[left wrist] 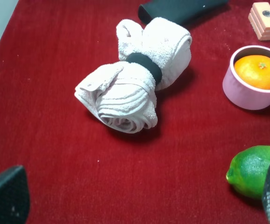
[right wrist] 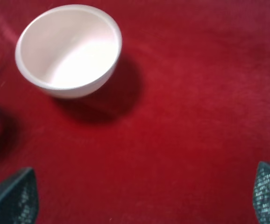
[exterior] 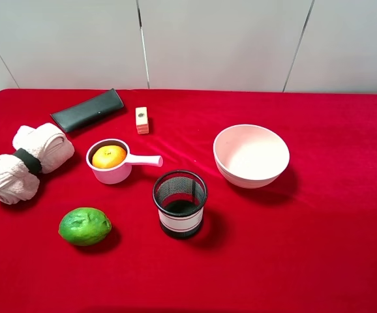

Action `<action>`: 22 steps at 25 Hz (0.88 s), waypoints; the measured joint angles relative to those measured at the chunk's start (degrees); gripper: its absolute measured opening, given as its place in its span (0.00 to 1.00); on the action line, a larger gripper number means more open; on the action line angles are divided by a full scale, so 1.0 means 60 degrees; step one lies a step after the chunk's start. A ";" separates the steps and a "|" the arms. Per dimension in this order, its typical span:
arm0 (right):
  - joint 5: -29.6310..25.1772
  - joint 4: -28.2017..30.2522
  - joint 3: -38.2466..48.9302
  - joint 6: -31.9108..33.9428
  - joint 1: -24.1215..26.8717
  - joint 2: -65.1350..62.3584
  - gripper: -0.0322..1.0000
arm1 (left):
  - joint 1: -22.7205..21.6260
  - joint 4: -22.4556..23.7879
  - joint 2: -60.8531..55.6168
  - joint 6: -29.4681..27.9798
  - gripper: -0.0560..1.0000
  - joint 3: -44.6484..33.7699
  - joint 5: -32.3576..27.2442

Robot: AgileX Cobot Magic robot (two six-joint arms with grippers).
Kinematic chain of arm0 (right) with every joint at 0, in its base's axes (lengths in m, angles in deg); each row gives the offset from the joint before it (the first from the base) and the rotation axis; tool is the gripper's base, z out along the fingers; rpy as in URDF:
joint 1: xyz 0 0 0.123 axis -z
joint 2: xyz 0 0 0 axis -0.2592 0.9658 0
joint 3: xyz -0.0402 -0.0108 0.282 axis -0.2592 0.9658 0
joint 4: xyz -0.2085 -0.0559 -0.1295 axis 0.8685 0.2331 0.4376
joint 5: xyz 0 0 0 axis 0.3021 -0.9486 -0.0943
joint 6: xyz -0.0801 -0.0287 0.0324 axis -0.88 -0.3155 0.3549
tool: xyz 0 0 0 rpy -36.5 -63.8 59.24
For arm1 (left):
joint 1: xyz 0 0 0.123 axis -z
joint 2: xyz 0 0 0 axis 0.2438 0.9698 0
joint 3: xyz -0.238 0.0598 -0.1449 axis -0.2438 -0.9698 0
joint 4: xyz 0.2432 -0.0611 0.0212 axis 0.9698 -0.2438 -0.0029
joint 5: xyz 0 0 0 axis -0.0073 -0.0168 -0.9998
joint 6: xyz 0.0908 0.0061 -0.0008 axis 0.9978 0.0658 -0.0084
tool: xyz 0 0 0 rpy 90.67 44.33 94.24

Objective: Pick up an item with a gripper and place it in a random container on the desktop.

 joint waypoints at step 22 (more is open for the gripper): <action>0.1487 -0.0058 0.2024 -0.0075 0.2388 -0.2291 0.70 | 0.0000 0.0000 0.0000 0.0000 0.99 0.0000 0.0000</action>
